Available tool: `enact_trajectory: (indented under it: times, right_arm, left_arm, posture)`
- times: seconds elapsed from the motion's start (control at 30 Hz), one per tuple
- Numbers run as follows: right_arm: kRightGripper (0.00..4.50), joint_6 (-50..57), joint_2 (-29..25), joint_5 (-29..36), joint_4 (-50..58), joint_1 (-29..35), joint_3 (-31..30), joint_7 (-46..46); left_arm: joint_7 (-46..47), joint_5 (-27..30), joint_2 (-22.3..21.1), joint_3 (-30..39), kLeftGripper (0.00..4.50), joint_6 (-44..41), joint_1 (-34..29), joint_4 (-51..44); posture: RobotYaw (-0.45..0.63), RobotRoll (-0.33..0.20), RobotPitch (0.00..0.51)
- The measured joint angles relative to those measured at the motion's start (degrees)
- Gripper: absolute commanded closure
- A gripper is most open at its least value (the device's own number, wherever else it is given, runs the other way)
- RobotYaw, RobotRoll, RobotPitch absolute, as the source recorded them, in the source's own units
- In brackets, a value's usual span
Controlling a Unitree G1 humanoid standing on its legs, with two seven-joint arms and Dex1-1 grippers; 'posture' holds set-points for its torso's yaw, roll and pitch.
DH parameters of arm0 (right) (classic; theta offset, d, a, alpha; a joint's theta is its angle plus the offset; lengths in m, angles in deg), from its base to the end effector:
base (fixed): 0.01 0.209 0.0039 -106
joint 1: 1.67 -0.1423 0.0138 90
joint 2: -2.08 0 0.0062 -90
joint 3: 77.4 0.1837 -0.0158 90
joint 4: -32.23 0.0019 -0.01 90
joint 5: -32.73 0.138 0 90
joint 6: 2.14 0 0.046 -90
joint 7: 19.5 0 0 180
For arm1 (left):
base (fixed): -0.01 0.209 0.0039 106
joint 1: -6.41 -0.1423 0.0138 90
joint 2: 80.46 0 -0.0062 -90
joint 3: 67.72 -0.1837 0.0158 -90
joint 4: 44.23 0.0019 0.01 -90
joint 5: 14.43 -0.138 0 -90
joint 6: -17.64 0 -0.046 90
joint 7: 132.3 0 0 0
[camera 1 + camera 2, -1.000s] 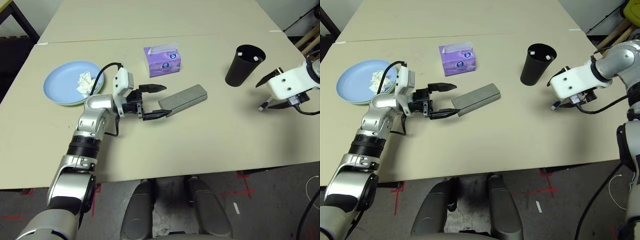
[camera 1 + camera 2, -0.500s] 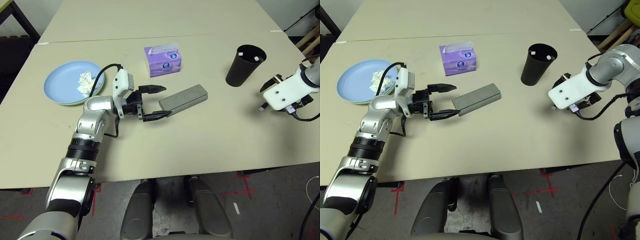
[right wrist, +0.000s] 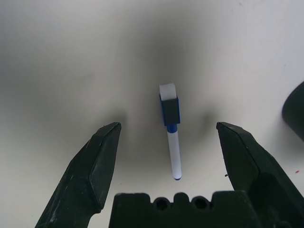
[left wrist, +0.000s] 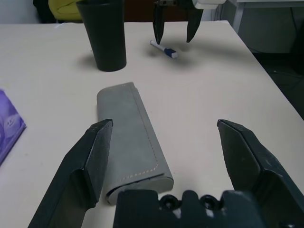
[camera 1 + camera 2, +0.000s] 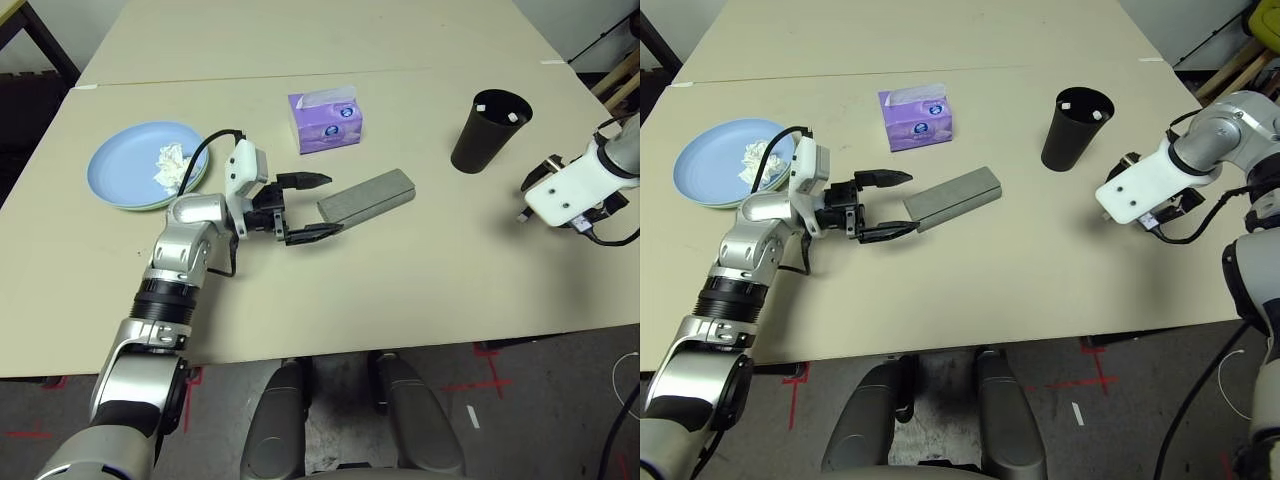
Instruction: Organize and tidy the items on the table.
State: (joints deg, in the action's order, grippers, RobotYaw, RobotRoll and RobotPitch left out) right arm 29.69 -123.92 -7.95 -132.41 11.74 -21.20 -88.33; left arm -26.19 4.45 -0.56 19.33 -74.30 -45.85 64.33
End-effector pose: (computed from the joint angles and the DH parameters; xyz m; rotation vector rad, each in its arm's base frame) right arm 0.3253 -0.2885 0.2671 -1.8283 0.6189 1.2645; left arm 0.3125 0.2035 0.1694 0.3026 -0.1662 -1.3381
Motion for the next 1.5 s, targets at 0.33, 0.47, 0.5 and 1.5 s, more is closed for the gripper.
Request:
enact_trajectory:
  times: [0.33, 0.47, 0.5, 1.5]
  right_arm:
    - [0.04, -0.42, 0.77, 2.02, -0.44, 0.00, 0.78, -3.28]
    - [0.04, -0.16, 0.92, 2.14, -0.92, 0.00, 0.76, -3.48]
    - [0.04, -0.11, 0.92, 2.10, -0.92, 0.00, 0.72, -3.45]
    - [0.04, 0.95, 1.78, -5.03, -2.04, -1.84, -3.49, 5.35]
  left_arm:
    - [0.57, 0.11, -0.42, 0.06, 0.00, -1.18, -0.99, -2.25]
    - [0.86, 0.16, -0.62, 0.07, 0.00, -1.77, -1.86, -2.37]
    - [0.93, 0.18, -0.67, 0.07, 0.00, -1.88, -2.02, -2.42]
    - [2.38, 1.30, -1.51, 0.19, 0.00, -3.08, -2.88, -4.44]
  posture:
    - [0.11, 0.000, 0.275]
    - [0.12, 0.000, 0.281]
    - [0.12, 0.000, 0.282]
    - [0.14, 0.000, 0.300]
